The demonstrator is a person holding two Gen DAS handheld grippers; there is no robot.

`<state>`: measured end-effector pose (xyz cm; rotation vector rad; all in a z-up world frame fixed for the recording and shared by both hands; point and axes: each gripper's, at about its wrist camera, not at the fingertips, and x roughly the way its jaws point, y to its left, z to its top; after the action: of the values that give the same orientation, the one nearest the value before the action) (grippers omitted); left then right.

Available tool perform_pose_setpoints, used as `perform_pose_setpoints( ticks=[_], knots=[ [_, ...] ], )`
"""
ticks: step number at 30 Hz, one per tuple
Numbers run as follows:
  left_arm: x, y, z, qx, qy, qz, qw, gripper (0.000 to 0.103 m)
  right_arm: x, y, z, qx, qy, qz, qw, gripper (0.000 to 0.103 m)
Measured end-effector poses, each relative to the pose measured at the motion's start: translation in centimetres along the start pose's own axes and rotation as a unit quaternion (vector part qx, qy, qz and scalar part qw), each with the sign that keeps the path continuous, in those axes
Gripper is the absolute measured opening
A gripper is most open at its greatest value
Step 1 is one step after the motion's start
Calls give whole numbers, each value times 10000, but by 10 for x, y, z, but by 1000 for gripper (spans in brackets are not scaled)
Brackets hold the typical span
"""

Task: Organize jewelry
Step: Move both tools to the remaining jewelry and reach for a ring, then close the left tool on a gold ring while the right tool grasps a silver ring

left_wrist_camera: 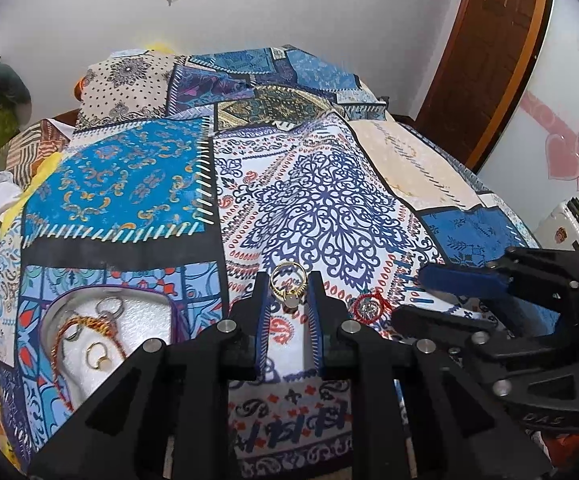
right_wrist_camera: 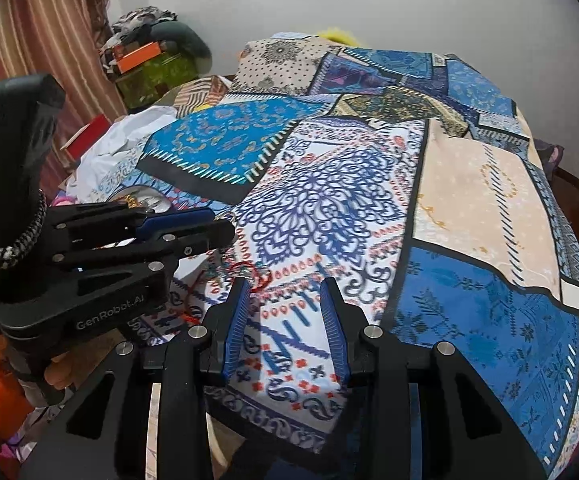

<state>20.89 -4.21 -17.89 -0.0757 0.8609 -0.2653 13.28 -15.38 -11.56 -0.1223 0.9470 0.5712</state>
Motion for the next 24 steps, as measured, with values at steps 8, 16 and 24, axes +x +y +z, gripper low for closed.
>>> perform_pose_setpoints(
  ticks=[8, 16, 24],
  knots=[
    [-24, 8, -4, -71, -196, 56, 9998, 17, 12, 14, 3, -230, 111, 102, 9996, 33],
    [-32, 11, -9, -164, -243, 48, 9996, 17, 19, 17, 4, -276, 162, 136, 9994, 13],
    [-46, 10, -9, -194, -354, 60, 9992, 17, 11, 15, 0, -173, 46, 84, 9998, 8]
  ],
)
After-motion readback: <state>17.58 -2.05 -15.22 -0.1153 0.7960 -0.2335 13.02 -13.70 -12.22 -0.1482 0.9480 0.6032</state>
